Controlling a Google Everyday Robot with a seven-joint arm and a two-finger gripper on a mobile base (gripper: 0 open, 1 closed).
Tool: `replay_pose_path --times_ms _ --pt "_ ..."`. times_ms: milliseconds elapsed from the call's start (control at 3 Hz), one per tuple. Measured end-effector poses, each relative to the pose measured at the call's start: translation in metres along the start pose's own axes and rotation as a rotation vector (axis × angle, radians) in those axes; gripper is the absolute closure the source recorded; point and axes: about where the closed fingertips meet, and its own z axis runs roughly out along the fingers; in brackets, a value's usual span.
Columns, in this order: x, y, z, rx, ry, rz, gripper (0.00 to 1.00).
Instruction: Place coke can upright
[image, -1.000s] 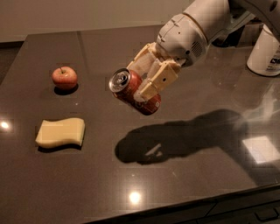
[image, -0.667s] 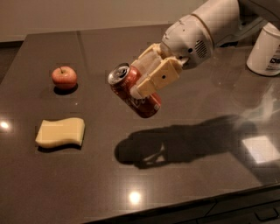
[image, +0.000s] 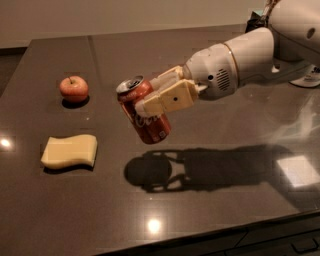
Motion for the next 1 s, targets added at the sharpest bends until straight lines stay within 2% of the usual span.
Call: replay_pose_path --times_ms 333,667,1000 --pt "0.0015 -0.0042 0.0044 0.006 -0.088 -0.009 1.0" --pt "0.0021 -0.009 0.006 0.01 -0.162 -0.043 1.0" --pt "0.0054 -0.0118 0.0122 -0.013 -0.223 -0.118 1.0"
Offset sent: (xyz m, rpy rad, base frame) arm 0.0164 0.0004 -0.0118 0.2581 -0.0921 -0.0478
